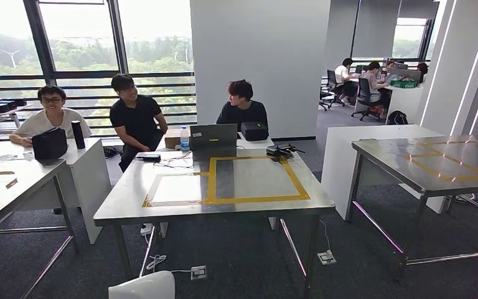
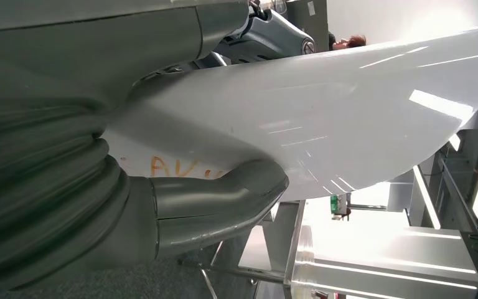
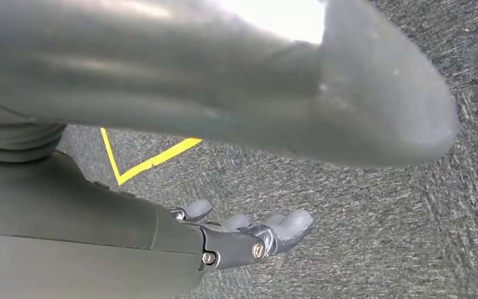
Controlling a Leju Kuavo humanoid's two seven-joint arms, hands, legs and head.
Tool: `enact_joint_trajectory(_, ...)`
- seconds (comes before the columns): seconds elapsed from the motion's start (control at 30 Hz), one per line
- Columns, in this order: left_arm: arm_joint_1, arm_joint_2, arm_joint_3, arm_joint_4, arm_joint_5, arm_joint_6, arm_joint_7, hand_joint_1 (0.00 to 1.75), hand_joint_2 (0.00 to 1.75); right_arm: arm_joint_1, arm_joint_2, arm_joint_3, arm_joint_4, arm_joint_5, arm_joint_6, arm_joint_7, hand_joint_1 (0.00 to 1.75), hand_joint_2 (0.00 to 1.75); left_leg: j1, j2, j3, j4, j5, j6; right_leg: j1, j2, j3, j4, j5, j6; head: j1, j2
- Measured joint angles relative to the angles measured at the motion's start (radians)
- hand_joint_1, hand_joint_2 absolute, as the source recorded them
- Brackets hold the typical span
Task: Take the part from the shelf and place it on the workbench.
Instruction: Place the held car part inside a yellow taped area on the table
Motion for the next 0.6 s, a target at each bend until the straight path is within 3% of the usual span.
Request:
enact_joint_trajectory(0.33, -0.003, 0.017, -0.003, 0.024, 0.028, -0.013, 0.008, 1.75, 1.75, 0.011, 0.0, 0.013, 0.0, 0.083, 0.016, 0.055, 0.0, 0.0, 0.0, 0.0, 0.0, 0.0, 0.0, 0.0, 0.0, 0.0, 0.0, 0.0, 0.0, 0.0, 0.0, 0.0)
enact_joint_trajectory(0.6, -0.013, 0.066, -0.001, -0.002, 0.034, 0.001, 0.06, 1.75, 1.75, 0.001, 0.001, 0.03, 0.0, 0.058, 0.002, -0.056, 0.0, 0.0, 0.0, 0.0, 0.0, 0.0, 0.0, 0.0, 0.0, -0.001, 0.0, 0.001, 0.0, 0.0, 0.0, 0.0)
